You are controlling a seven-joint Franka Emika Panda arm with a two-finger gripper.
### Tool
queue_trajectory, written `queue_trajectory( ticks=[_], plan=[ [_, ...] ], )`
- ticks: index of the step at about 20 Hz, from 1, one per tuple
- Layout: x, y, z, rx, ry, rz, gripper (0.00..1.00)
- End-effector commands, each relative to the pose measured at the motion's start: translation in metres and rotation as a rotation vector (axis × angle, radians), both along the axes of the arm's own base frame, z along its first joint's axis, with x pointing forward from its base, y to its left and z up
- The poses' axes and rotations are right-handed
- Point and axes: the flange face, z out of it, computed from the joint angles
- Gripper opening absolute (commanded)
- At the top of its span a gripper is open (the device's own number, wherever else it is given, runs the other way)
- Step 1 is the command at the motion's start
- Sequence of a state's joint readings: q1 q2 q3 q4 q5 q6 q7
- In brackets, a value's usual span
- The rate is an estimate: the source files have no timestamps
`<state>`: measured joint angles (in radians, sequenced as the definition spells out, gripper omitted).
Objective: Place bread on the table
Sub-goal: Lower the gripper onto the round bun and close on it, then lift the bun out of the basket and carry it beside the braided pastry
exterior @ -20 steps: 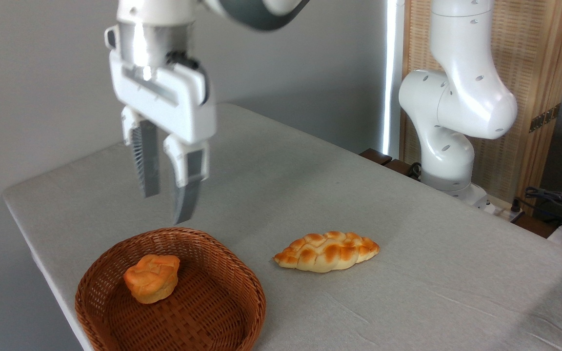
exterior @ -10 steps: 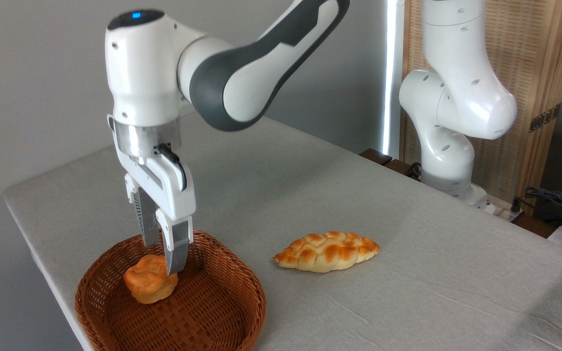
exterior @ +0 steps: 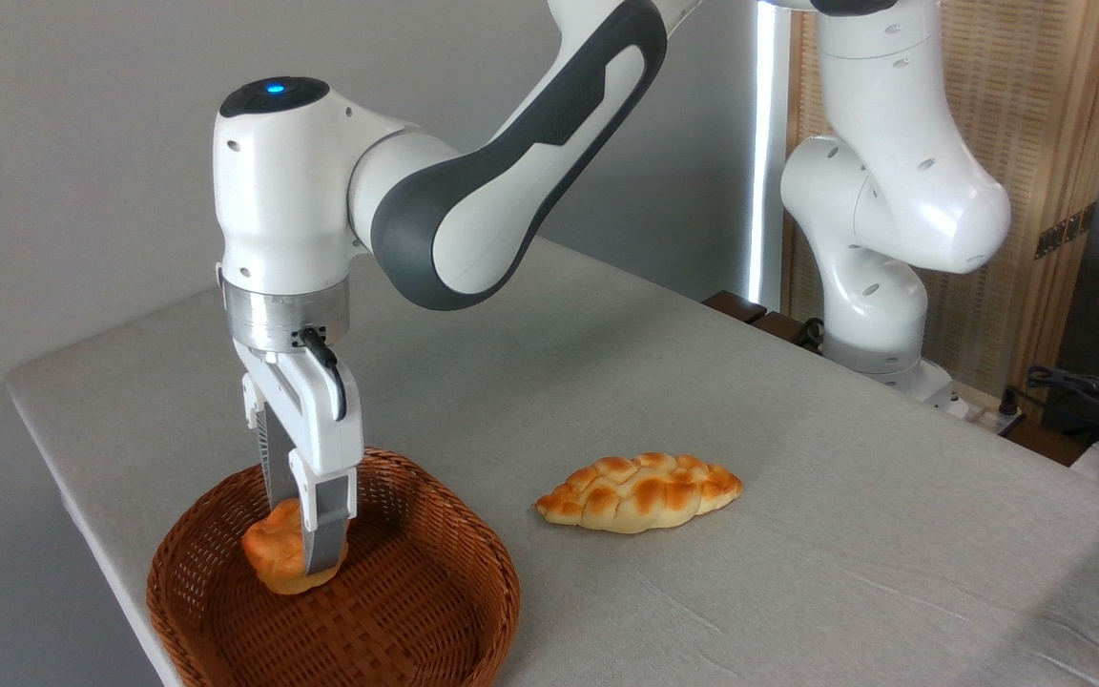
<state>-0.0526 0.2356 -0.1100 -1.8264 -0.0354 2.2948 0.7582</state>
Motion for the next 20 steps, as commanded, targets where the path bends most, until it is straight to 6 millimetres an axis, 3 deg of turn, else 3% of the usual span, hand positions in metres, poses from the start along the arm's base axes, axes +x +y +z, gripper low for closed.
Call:
queue_trajectory(
  ticks=[1,9,12,14,16,20],
  plan=[
    [0.0,0.002,0.003,0.003,-0.023,-0.017,0.42],
    [0.001,0.003,0.003,0.0,-0.028,-0.014,0.39],
    [0.001,0.005,0.012,-0.01,-0.039,0.002,0.4],
    [0.0,0.009,0.03,-0.014,-0.069,0.014,0.4],
    [-0.007,0.015,0.063,-0.02,-0.119,0.029,0.4],
    [-0.04,0.041,0.118,-0.074,-0.065,0.154,0.4]
  ],
)
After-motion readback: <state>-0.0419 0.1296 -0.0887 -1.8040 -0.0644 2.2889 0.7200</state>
